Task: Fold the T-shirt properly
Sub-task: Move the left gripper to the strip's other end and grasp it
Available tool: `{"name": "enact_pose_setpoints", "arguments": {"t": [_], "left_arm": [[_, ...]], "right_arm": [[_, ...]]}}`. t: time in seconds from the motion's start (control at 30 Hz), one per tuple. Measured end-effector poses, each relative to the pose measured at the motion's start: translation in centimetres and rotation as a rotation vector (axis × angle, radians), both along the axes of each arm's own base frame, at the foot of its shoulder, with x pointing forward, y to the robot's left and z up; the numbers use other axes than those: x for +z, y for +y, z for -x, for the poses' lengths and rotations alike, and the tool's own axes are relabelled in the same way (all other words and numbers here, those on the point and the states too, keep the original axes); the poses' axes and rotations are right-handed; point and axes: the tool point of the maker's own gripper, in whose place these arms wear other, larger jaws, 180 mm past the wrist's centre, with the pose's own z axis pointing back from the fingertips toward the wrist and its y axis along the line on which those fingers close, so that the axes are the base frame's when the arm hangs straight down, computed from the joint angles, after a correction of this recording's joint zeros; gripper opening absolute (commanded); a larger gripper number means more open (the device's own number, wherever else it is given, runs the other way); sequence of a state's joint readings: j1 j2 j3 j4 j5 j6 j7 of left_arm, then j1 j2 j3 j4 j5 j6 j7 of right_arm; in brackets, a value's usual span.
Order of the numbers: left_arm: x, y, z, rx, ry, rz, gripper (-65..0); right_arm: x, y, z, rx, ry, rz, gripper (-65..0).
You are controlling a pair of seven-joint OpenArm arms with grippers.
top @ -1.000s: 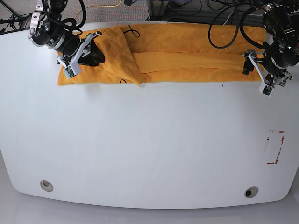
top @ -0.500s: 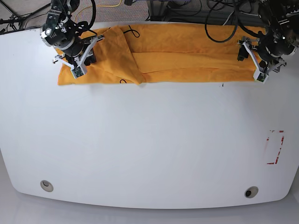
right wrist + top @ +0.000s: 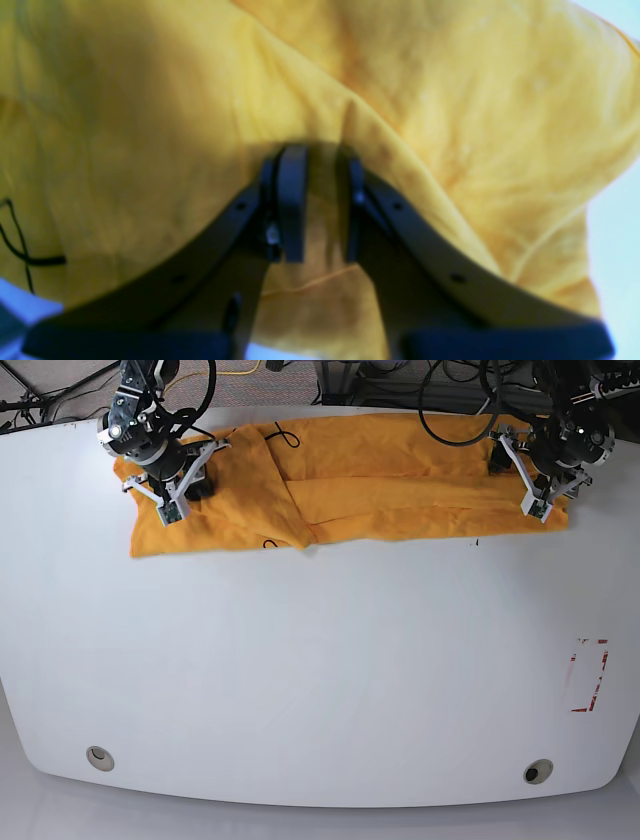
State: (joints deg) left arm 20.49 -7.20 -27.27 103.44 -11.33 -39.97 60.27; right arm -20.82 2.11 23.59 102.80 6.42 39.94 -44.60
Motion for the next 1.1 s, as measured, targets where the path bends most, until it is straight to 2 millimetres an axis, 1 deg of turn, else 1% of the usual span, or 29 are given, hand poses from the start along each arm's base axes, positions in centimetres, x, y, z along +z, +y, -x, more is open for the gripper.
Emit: {"name": "enact_pose_setpoints", "arguments": {"t": [0.07, 0.13, 0.2, 0.43, 0.5, 0.57, 0.7, 0.83, 0.97, 1.1], "left_arm": [[-0.1, 0.2, -0.7, 0.009, -0.008, 0.014, -19.9], [-0.3, 0.4, -1.9, 0.021, -0.022, 0.027, -19.9], [-0.1, 0.6, -3.5, 0.028, -0.045, 0.034, -19.9], [-0.1, 1.2, -7.5, 0.044, -0.073, 0.041, -19.9], [0.0, 1.0, -8.7, 0.036, -0.076, 0.039, -19.7], [0.0, 0.8, -9.3, 0.023, -0.07, 0.033, -19.4], [0.1, 0.6, -9.7, 0.019, -0.072, 0.034, -19.2], [0.4, 0.7, -9.4, 0.017, -0.072, 0.018, -18.9], [1.0, 1.2, -9.1, 0.014, -0.048, -0.027, -16.2], [2.5, 1.9, -8.9, 0.012, -0.05, -0.086, -14.9]], "right_arm": [[-0.2, 0.0, -0.8, -0.007, -0.026, -0.025, -54.1], [-0.4, 0.0, -1.5, -0.016, -0.051, -0.06, -54.1], [-0.4, -0.2, -2.0, -0.012, -0.067, -0.077, -54.1], [-0.7, -0.8, -3.8, -0.02, -0.106, -0.111, -54.1], [-0.6, -0.8, -4.3, -0.018, -0.112, -0.121, -54.1], [-0.7, -0.8, -4.6, -0.02, -0.114, -0.124, -54.1], [-0.6, -0.9, -4.8, -0.017, -0.118, -0.123, -54.1], [-0.5, -1.0, -5.1, -0.014, -0.118, -0.117, -54.1], [-0.5, -1.1, -5.3, -0.011, -0.117, -0.106, -54.1], [-0.5, -1.1, -5.3, -0.012, -0.119, -0.108, -54.1]]}}
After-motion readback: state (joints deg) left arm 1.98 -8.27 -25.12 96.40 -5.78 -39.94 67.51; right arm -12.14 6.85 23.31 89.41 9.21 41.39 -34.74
